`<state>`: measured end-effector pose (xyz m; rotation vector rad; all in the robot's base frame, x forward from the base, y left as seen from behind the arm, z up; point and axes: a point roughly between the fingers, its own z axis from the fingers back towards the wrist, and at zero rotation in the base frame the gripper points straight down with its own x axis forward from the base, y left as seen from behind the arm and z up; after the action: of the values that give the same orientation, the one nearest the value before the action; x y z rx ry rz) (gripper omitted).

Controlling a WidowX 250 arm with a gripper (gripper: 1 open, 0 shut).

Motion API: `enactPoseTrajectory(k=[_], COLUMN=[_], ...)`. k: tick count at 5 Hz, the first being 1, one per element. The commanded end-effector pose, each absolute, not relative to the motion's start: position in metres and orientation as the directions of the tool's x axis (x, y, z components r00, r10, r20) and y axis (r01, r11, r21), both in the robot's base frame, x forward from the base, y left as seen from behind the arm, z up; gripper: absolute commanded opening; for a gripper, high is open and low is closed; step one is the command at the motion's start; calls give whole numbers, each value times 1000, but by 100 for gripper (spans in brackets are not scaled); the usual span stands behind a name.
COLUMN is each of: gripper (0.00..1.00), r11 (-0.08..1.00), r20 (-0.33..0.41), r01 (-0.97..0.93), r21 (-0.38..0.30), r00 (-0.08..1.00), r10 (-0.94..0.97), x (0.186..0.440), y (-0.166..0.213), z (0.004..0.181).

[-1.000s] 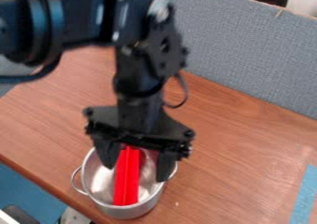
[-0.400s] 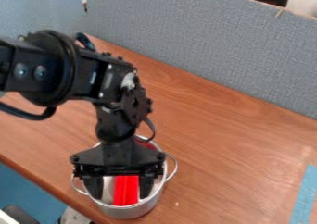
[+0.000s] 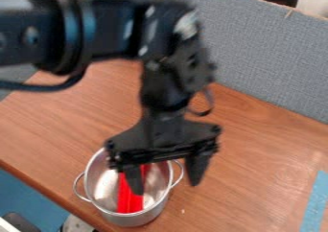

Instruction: Put the red object in the metal pot

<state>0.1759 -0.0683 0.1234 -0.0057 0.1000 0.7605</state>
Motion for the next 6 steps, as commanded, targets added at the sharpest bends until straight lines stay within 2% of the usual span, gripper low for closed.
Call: enactPoseTrajectory(k=[1, 2, 3, 5, 6], gripper=[100, 100, 100, 100, 0], r11=[678, 663, 671, 828, 858], r20=[-87, -93, -126, -87, -83], r01=[-734, -748, -740, -557, -511], r21=[29, 22, 46, 55, 50], r00=[674, 659, 662, 824, 854], r10=[734, 746, 739, 560, 514], x=[176, 173, 172, 171, 181], y=[-103, -85, -75, -86, -43], z=[145, 106, 67, 22, 39])
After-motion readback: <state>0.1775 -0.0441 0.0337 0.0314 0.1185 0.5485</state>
